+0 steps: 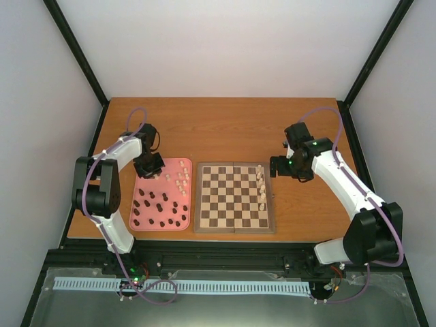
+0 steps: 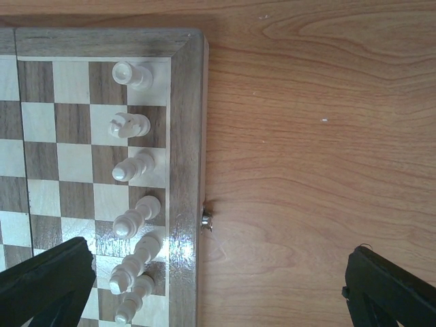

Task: Set up the chess pieces on the board
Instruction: Pick up the chess piece from the storage box.

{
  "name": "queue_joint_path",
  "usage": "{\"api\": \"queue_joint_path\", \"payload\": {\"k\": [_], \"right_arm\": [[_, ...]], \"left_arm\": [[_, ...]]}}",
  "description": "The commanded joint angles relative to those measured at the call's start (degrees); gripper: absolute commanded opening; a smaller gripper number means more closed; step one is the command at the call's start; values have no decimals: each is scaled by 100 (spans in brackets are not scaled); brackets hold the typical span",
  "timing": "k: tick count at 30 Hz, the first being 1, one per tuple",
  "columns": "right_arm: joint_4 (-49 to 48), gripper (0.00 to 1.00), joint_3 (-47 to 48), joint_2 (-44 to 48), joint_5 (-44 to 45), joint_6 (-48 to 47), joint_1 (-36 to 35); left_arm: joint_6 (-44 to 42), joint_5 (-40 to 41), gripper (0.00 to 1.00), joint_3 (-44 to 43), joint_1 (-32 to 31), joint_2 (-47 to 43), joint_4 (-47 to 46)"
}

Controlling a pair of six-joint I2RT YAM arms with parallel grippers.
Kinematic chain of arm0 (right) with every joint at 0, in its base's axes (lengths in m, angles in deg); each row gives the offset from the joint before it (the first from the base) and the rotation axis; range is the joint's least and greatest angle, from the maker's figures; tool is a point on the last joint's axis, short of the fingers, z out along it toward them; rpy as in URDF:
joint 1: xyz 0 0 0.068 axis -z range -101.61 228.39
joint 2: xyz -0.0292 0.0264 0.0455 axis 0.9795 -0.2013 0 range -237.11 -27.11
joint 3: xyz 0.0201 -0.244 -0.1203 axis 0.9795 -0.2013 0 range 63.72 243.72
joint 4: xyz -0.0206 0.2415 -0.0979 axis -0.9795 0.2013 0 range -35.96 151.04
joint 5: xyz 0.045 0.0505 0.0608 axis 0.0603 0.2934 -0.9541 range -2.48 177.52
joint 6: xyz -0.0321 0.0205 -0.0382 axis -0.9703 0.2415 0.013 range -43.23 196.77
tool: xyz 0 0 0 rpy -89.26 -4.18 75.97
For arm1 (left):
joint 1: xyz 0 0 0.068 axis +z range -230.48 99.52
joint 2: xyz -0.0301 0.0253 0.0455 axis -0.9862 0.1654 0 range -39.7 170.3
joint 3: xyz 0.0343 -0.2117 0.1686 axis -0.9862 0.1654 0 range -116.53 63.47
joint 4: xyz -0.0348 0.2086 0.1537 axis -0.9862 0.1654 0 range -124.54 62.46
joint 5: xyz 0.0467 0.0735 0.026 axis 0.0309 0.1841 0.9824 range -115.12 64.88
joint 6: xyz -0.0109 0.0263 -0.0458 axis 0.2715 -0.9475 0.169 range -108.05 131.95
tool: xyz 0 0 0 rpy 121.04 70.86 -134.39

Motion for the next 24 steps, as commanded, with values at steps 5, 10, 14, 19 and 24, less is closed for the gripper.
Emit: {"api": "queue_joint_path", "payload": {"k": [5, 10, 14, 19, 24], "right_arm": [[-97, 100, -52, 165, 187, 79, 55], [-173, 100, -68, 109, 307, 63, 205], [-239, 100, -52, 80, 441, 77, 448], [-415, 100, -57, -68, 439, 145, 737], [-743, 100, -142, -157, 281, 215, 946]], "left_arm": [[-377, -17, 1, -846, 54, -858, 840], [-563, -358, 1, -1563, -714, -1044, 1401], [-453, -677, 1, -2298, -2094, -627, 1523], [-398, -807, 1, -3545, -3591, 326, 1650], [-716, -895, 1, -4201, -4742, 1081, 1956]]}}
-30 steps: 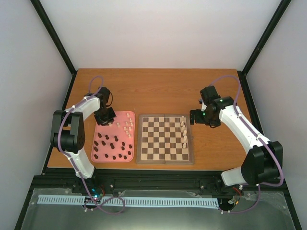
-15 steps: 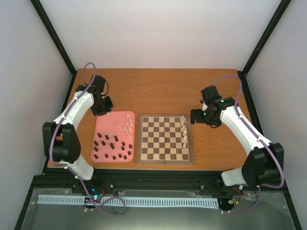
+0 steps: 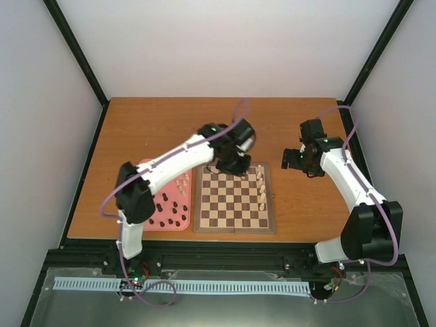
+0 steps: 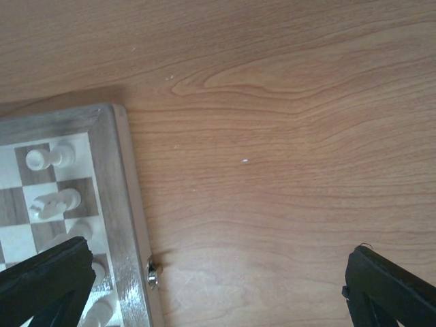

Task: Set up the chess pieces on the board
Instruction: Pick up the chess piece from the storage box, then place the chess piece on the chessboard.

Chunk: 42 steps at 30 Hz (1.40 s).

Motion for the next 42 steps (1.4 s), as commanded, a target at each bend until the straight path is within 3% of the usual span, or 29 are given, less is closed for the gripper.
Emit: {"api": "queue_joint_path", "payload": {"k": [1, 7, 18, 25, 42], "right_arm": [[-411, 100, -135, -72, -44, 112, 155], [-659, 100, -468, -51, -54, 64, 175], [-780, 100, -678, -121, 49, 23, 172], [-901, 100, -666, -352, 149, -50, 183], [-1128, 100, -590, -619, 10, -142, 578]], "left_arm": [[-353, -252, 1, -402, -754, 389, 526], [-607, -221, 1, -61, -1433, 276, 524], [-651, -12, 1, 789, -1630, 88, -253], [-602, 392, 1, 239, -1847, 652, -186], [-743, 60, 1, -551, -2055, 1495, -171]]}}
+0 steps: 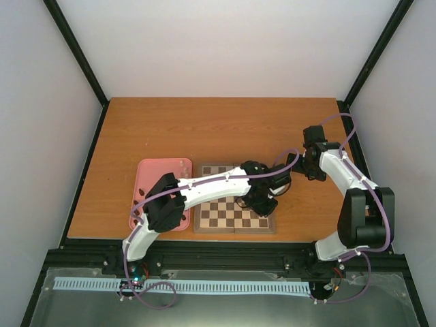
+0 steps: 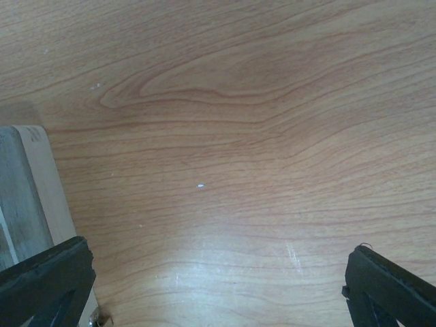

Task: Set up the chess pieces on the board
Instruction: Place the chess piece on the chessboard.

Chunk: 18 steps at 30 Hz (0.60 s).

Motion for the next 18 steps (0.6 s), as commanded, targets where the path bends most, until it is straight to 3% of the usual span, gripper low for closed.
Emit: {"api": "queue_joint_path", "payload": {"k": [1, 18], "right_arm": [[-184, 100, 43, -82, -66, -52, 80], [-309, 100, -59, -187, -256, -45, 153]], "left_arm": [[-139, -153, 1, -286, -72, 151, -24], [-129, -87, 1, -395, -99, 458, -75]]}}
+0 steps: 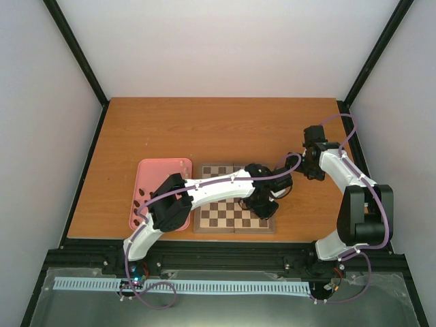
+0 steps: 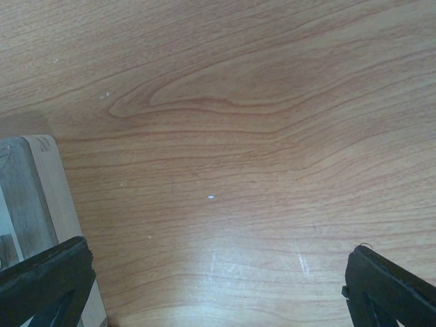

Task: Set up the chess pieces on the board
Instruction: Place the chess piece on the chessboard.

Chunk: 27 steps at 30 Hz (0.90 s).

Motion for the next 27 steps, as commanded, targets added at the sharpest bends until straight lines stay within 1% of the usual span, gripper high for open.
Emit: {"api": "queue_joint_path", "payload": {"k": [1, 18, 27], "right_arm": [[-82, 100, -38, -57, -49, -44, 79], [-88, 100, -33, -75, -223, -68, 116], [-110, 100, -53, -109, -289, -75, 116]], "left_arm": [[-115, 58, 1, -361, -81, 142, -55], [-141, 310, 1, -691, -84, 320, 206], [-165, 301, 1, -532, -85, 289, 295]]}}
